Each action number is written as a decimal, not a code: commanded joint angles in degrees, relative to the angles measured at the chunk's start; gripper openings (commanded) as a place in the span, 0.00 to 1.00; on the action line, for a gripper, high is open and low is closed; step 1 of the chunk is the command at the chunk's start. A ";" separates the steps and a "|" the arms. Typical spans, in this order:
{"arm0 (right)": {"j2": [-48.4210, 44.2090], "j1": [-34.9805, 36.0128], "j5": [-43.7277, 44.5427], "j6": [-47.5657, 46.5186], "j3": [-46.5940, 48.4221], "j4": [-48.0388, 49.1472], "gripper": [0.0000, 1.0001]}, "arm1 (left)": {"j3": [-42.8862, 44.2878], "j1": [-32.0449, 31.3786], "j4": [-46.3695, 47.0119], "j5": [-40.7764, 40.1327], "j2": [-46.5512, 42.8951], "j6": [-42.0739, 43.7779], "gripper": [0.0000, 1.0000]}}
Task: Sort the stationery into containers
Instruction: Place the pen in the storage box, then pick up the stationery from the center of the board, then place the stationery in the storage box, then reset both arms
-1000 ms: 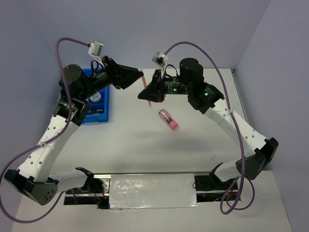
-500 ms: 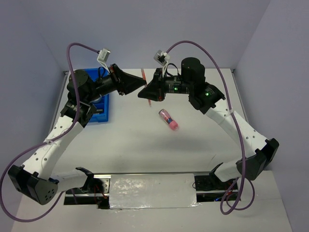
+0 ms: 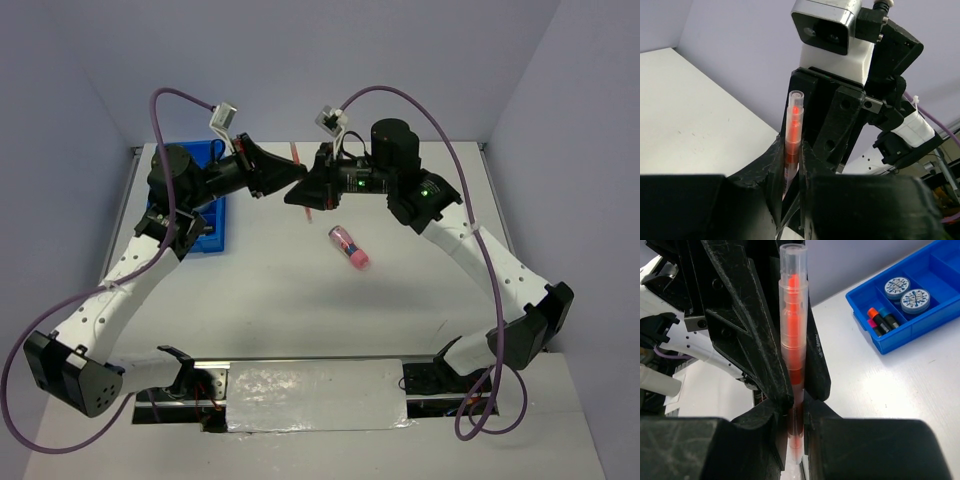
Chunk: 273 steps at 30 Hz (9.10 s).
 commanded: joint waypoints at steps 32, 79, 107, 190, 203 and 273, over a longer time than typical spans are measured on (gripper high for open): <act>-26.63 -10.69 15.61 10.67 -29.89 -2.27 1.00 | 2.17 35.99 -6.92 -52.63 33.07 -28.18 0.05; 5.44 -12.97 33.36 -18.33 -26.20 -12.12 0.96 | 9.65 17.09 -43.72 -26.55 8.22 23.84 0.99; 6.90 -7.44 19.00 -12.98 -25.75 -8.86 0.00 | 14.98 9.81 -51.64 -11.49 4.33 35.17 0.99; -28.91 -11.22 19.74 14.18 -32.96 -9.74 1.00 | 26.51 34.49 -2.59 -48.32 54.43 -33.90 0.07; -26.36 -11.13 17.37 13.39 -30.94 -9.39 1.00 | 17.20 34.05 -0.41 -49.73 49.43 -34.43 0.59; -37.96 -11.13 26.16 2.32 -20.57 -33.56 1.00 | 5.33 37.57 -65.52 -43.84 2.42 0.82 0.99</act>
